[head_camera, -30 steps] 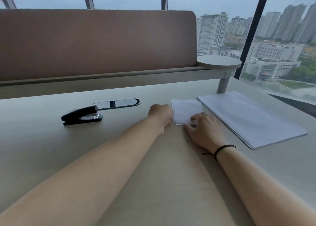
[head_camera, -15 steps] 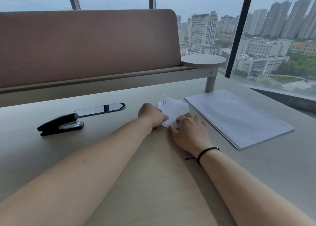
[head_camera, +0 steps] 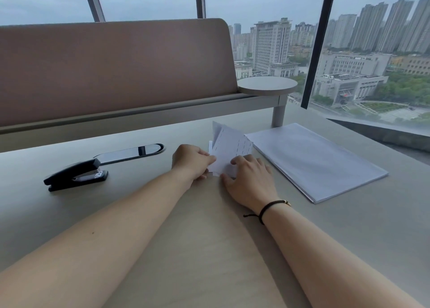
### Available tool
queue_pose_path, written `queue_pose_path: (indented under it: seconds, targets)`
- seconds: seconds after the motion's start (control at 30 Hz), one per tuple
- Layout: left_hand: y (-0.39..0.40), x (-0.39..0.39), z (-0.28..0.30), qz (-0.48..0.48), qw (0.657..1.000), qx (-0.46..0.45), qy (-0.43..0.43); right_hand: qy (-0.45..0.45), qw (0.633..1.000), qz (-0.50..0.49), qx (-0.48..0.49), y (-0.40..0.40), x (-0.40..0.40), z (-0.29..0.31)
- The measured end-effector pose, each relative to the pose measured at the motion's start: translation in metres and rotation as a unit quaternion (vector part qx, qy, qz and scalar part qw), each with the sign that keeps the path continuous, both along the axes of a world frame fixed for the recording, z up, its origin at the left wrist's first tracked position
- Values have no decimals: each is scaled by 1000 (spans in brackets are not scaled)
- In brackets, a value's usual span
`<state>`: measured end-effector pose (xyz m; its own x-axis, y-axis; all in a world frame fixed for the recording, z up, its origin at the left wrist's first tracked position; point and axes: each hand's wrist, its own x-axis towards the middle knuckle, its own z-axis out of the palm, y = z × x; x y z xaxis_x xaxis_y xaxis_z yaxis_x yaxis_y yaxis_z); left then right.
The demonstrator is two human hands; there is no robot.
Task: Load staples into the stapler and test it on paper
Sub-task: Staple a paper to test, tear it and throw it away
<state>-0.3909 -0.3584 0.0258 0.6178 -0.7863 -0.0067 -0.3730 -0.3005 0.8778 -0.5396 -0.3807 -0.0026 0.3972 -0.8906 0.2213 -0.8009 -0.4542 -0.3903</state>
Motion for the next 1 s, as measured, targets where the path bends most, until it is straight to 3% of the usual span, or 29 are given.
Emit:
queue_pose_path:
  seconds: [0.3, 0.5, 0.67, 0.9, 1.0]
  targets:
    - [11, 8, 3, -1, 999, -37, 8, -15, 1000, -1, 14, 1, -2, 0]
    - [18, 12, 7, -31, 995, -54, 76, -48, 999, -4, 19, 2, -2, 2]
    - [36, 17, 11, -54, 981, -53, 177, -132, 991, 2, 2, 8, -3, 10]
    - [87, 24, 25, -95, 971, -64, 210, -298, 953, 57, -9, 30, 0, 21]
    - [119, 31, 31, -119, 971, -65, 196, -362, 928, 60, 68, 49, 5, 35]
